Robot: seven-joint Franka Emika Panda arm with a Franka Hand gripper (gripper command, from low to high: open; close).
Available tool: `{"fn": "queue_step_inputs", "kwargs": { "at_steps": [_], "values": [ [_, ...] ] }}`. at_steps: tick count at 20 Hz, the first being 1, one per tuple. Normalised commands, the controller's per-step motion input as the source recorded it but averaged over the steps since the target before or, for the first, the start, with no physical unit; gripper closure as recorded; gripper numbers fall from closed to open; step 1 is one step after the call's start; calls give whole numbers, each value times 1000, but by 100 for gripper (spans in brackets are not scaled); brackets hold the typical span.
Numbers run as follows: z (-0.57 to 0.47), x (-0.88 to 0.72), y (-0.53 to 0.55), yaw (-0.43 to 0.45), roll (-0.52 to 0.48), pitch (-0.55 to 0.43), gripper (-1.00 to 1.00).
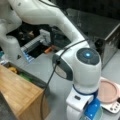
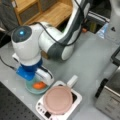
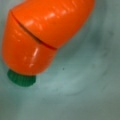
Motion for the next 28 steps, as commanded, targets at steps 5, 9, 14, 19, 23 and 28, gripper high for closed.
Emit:
{"fn": "queue_step_inputs", "kwargs": {
  "at_steps": [5,9,14,19,23,28],
  "values": [
    [-149,13,189,-16,-133,-19,-100],
    [-145,35,103,-18,-151,-53,-100],
    [-129,61,19,10,-130,-77,-100],
    [-117,48,-54,36,-113,-74,-100],
    [-222,68,-69,41,-89,-91,-100],
    [-331,12,-28,31,-51,-83,-100]
  ]
}}
